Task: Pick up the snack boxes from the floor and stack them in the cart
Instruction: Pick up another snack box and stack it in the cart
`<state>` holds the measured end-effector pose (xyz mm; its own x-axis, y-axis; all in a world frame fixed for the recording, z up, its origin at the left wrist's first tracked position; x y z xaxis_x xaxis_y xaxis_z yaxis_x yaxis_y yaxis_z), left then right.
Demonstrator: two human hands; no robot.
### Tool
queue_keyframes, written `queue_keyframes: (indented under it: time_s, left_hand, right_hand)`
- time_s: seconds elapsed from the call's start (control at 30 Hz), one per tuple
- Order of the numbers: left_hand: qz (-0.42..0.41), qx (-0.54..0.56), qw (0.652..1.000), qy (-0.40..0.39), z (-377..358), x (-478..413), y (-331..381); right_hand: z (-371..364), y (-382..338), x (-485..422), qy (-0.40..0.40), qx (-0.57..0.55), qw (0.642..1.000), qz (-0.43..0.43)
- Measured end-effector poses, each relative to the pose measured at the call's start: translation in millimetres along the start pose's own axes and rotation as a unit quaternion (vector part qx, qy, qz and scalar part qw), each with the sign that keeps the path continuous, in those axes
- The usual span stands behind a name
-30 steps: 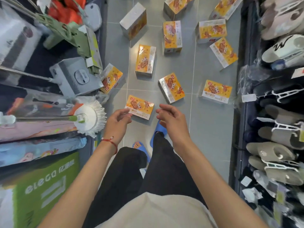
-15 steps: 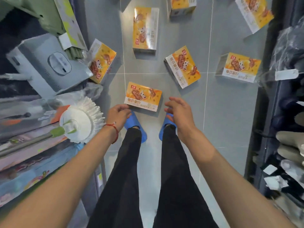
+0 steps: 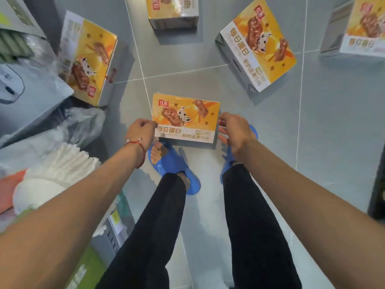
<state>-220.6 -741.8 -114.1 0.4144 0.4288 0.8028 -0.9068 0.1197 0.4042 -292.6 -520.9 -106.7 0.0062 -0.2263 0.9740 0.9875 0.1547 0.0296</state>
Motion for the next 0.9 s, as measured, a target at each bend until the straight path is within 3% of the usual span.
queue_keyframes:
  time_s: [0.2, 0.37, 0.47, 0.63, 0.9]
  left_hand:
    - [-0.023, -0.004, 0.999, 0.022, -34.2, -78.5, -10.0]
    - [0.003, 0.035, 0.999, 0.007, -60.5, -125.5, -23.0]
    - [0.005, 0.032, 0.999, 0.026, -71.6, -129.3, -20.1]
    - [0.001, 0.002, 0.998, 0.063, -72.5, -121.9, -22.4]
    - [-0.002, 0.061, 0.997, 0.047, -36.4, -56.9, 11.6]
  right_hand:
    - [-16.7, -13.1, -97.9, 0.047, 0.023, 0.999, 0.011]
    - [-32.7, -19.6, -148.2, -0.017, 0.002, 1.000, -0.016]
    - [-39.4, -22.3, -161.6, -0.001, 0.025, 0.999, -0.022]
    - [-46.0, -27.3, -132.1, 0.088, 0.052, 0.994, -0.029]
    - [-23.4, -18.4, -48.7, 0.094, -0.036, 0.995, -0.026]
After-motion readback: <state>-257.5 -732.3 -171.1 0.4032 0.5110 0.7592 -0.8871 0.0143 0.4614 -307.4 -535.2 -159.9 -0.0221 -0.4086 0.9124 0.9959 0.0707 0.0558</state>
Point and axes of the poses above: each hand's wrist, its own x-axis away from the middle knuckle, its own z-axis out of the back of the hand, y = z × x, the point moved 1 cm from there along -x, towards the middle knuckle, and after that the axes turned 14 degrees about -z, right-handed, at the moved point
